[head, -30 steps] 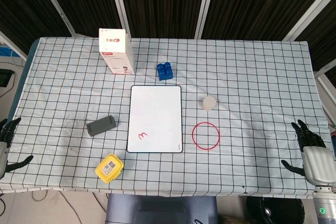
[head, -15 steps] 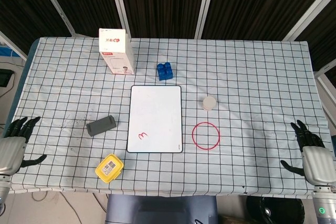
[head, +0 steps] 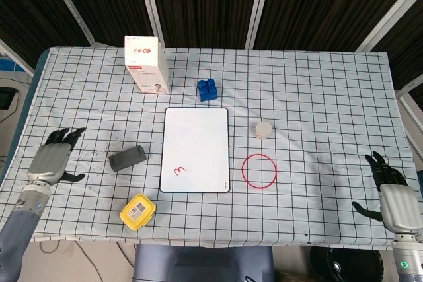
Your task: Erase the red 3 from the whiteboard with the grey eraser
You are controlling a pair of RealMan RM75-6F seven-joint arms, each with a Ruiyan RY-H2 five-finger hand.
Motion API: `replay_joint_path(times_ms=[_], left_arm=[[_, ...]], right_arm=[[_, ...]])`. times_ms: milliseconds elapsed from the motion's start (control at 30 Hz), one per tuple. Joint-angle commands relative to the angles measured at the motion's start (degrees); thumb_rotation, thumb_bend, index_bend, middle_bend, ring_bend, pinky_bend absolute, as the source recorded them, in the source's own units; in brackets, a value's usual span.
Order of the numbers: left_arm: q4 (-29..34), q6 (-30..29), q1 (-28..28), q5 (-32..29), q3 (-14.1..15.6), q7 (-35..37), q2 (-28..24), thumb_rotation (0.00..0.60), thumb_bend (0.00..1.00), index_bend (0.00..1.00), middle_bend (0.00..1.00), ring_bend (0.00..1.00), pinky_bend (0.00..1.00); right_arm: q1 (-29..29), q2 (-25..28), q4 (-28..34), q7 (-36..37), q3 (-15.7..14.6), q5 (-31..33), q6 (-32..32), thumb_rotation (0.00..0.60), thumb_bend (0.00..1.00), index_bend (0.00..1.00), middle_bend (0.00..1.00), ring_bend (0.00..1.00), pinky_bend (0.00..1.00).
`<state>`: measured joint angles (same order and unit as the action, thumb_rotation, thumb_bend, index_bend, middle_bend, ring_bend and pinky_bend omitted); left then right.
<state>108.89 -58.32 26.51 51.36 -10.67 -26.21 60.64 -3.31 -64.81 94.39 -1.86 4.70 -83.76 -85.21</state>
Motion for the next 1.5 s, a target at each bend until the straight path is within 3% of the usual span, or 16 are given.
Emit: replay_joint_path(times_ms=[33,600,1500], left_arm=[[-0.69,3.92,5.01,-6.58,-1.32,-3.26,1.23,0.6,0.12,0.03,0.19,0.0,0.06],[-7.39,2.56,16.1,-19.75,2.96,-14.93,11.72,0.6,0.13,0.08,0.24,0.0,0.06],[-12.46,-0.21,20.61,-22.34,5.12,-16.79,19.05,0.6,0.17,0.3,0.39,0.01,0.07]], right_arm=[[0.0,0.01,0.04,-0.01,0.04,0.11,0.04,0.6,0.05,0.0,0.05,0.18,0.2],[-0.05,0.13,0.28,0.32,0.12,0.67,0.46,0.6,0.05,0.0,0.05,0.18,0.2],[-0.19,0.47,0.34,0.78,0.08,1.03,1.09,0.6,0.05,0.0,0.05,0.18,0.2]])
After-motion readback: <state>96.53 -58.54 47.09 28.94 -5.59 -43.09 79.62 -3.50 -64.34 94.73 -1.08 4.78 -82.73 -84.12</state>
